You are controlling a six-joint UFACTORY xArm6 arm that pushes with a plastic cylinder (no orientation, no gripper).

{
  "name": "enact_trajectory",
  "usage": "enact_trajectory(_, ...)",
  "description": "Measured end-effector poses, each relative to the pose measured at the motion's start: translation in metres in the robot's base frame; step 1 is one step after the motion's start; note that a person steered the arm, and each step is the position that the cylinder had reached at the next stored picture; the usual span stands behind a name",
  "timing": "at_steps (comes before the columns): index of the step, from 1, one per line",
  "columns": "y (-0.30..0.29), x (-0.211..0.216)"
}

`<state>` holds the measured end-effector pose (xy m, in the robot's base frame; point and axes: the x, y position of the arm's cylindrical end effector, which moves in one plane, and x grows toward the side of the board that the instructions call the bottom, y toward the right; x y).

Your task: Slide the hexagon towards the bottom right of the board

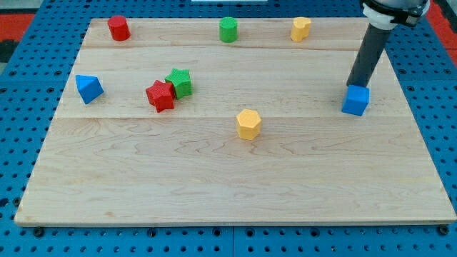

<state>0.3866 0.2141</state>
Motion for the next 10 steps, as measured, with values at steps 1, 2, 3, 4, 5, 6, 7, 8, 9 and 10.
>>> enact_trajectory(1,-0.014,-0.007)
enact_trajectory(2,-0.069,-0.021)
enact_trajectory(3,-0.118,-0.021)
enact_trajectory(4,-0.153,-0.021)
enact_trajectory(5,-0.174,-0.02)
enact_trajectory(6,-0.174,0.022)
enact_trajectory(7,-0.178,0.053)
enact_trajectory(8,-0.216,0.066)
enact_trajectory(9,-0.272,0.085)
enact_trajectory(10,-0.186,0.12)
